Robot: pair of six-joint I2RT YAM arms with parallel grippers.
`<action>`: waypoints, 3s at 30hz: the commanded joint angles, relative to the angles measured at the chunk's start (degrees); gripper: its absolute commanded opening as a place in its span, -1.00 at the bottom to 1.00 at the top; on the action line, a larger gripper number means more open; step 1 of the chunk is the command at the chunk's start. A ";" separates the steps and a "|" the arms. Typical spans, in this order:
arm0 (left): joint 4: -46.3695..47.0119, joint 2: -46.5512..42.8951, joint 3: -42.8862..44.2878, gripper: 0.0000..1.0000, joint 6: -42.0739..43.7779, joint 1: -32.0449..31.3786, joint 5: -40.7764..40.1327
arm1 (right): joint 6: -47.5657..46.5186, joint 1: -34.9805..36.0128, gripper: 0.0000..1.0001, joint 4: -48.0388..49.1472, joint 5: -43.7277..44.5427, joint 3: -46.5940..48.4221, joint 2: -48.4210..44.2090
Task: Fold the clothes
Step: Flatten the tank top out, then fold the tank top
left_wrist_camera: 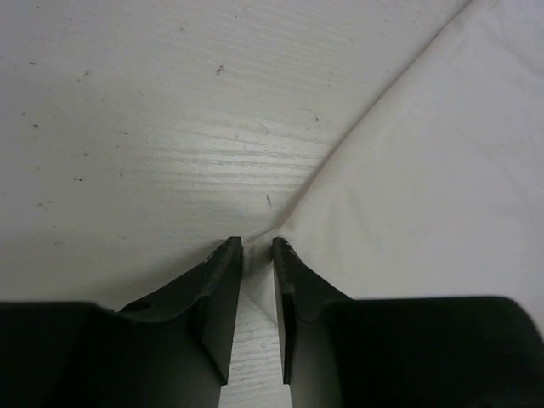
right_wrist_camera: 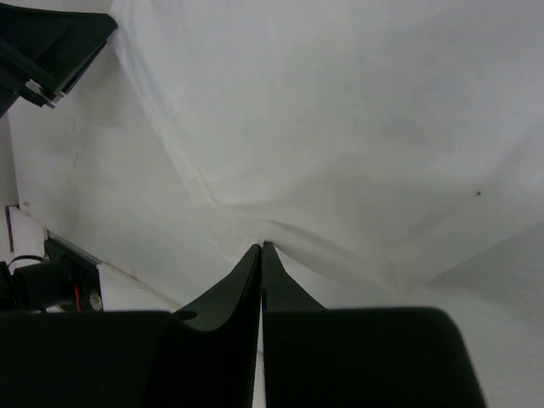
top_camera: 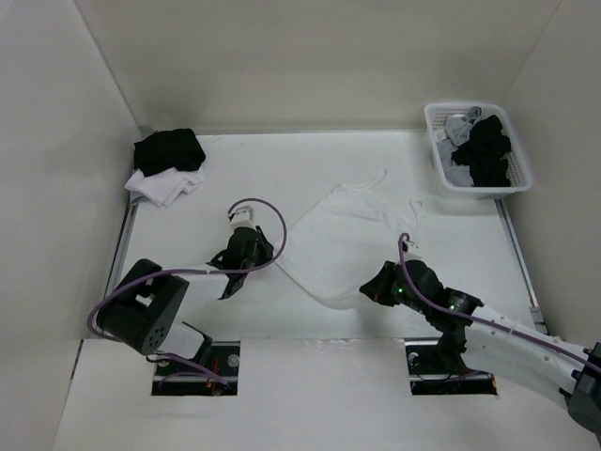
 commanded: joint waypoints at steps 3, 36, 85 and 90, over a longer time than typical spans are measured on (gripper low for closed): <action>1.20 -2.44 0.92 -0.85 -1.01 0.21 1.60 | 0.56 0.55 -0.92 1.76 1.21 0.01 -0.87; -40.68 -35.89 12.95 -0.94 -15.10 -4.99 -18.62 | -0.39 -0.13 -0.96 -9.16 12.38 12.84 1.22; -6.81 -6.15 2.23 -0.14 -10.86 8.12 6.96 | 2.32 -15.79 -0.10 9.93 7.81 0.80 13.71; -6.10 -4.74 1.97 -0.22 -11.39 8.29 6.34 | 1.71 -15.71 -0.08 11.60 7.01 2.47 18.46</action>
